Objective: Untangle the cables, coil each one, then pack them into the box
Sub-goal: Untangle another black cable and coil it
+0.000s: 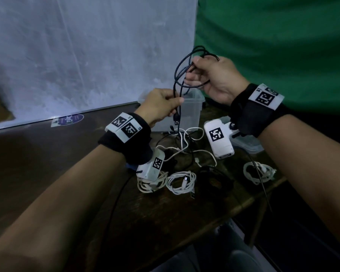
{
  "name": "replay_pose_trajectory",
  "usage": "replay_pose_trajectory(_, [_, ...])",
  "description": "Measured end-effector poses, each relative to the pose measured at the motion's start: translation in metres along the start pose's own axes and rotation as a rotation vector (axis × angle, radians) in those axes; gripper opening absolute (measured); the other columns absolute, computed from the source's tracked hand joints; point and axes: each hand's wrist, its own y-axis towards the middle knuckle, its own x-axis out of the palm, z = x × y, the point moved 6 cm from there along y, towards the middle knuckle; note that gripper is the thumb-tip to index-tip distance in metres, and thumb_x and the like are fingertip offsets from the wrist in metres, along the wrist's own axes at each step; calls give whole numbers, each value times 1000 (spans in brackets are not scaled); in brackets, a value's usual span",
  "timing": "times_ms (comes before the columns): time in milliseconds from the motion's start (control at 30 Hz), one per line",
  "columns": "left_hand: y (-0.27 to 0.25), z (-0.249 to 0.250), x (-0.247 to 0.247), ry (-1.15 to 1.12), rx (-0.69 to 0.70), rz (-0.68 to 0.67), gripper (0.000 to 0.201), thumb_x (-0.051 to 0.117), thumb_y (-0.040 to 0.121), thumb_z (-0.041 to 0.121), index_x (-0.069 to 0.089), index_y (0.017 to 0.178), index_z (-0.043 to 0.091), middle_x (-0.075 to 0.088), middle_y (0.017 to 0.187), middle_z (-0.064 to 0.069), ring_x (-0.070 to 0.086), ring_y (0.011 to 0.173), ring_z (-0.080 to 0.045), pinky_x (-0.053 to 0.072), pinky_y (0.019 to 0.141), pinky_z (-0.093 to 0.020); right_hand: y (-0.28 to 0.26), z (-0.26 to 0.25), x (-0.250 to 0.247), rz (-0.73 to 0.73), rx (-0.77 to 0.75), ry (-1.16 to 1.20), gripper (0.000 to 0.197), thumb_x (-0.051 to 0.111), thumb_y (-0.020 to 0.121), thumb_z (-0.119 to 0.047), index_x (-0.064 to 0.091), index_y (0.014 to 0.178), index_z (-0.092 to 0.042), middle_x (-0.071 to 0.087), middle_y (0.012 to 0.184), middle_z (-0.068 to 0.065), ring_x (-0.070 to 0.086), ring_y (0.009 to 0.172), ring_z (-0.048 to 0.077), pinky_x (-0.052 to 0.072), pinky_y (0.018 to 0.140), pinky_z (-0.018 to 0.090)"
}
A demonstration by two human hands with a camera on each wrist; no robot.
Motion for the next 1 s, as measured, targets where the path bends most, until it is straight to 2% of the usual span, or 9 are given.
replay_pose_trajectory(100, [1, -3, 5, 84, -9, -43, 14, 61, 91, 16, 64, 78, 11, 53, 61, -6, 45, 39, 0, 42, 47, -15, 2, 9, -7, 47, 57, 121, 16, 53, 94, -5, 52, 78, -4, 54, 61, 11, 65, 53, 19, 59, 60, 35])
replay_pose_trajectory(167, [1, -5, 3, 35, -17, -26, 21, 57, 94, 17, 62, 73, 12, 54, 62, -6, 45, 38, 0, 40, 44, -12, 2, 16, -10, 39, 105, 78, 12, 56, 94, -9, 53, 83, -4, 57, 70, 13, 65, 65, 21, 59, 66, 36])
replay_pose_trajectory(300, [-1, -9, -1, -109, -39, -5, 24, 49, 98, 18, 60, 77, 10, 55, 61, 0, 44, 38, 0, 38, 42, -12, -9, 40, -8, -160, 280, -109, 26, 69, 80, -28, 60, 94, -7, 66, 92, 10, 68, 85, 20, 57, 78, 37])
replay_pose_trajectory(400, [-3, -12, -2, -194, -63, 17, 26, 46, 99, 16, 57, 77, 10, 52, 43, 8, 42, 36, -1, 37, 40, -12, -21, 58, -2, -317, 358, -266, 49, 70, 66, -40, 65, 106, -13, 71, 95, 0, 66, 92, 11, 52, 82, 34])
replay_pose_trajectory(500, [-3, -15, -8, -246, -62, 87, 27, 44, 99, 15, 55, 75, 9, 53, 45, 4, 42, 35, -1, 37, 41, -12, -26, 75, -1, -374, 400, -481, 19, 74, 73, -20, 66, 90, -19, 68, 86, -5, 64, 84, 8, 51, 76, 28])
replay_pose_trajectory(633, [-2, -14, -14, -349, -34, 142, 25, 41, 99, 10, 55, 78, 9, 57, 63, -3, 43, 38, -1, 38, 41, -12, -32, 100, 2, -501, 457, -718, 15, 62, 84, 4, 65, 97, -3, 65, 76, 2, 60, 65, 6, 51, 61, 19])
replay_pose_trajectory(800, [0, -4, -34, -441, 33, 205, 28, 38, 99, 6, 54, 76, 11, 57, 64, -1, 45, 43, -2, 39, 47, -14, -28, 112, 0, -506, 397, -907, 15, 67, 82, 2, 68, 97, 5, 67, 69, -2, 60, 59, 2, 52, 65, 19])
replay_pose_trajectory(867, [1, -1, -51, -523, 58, 274, 28, 36, 99, 6, 54, 77, 10, 55, 62, 1, 46, 44, -3, 39, 50, -17, -27, 114, -3, -522, 392, -981, 12, 67, 83, 1, 68, 93, 7, 67, 63, -8, 59, 56, -1, 50, 59, 14])
replay_pose_trajectory(1000, [0, 3, -75, -676, 95, 385, 25, 37, 100, 8, 52, 81, 9, 53, 69, 1, 47, 47, -3, 43, 49, -14, -24, 111, -7, -529, 341, -1183, 7, 72, 82, -17, 71, 81, -10, 69, 81, 6, 58, 70, 11, 47, 69, 22])
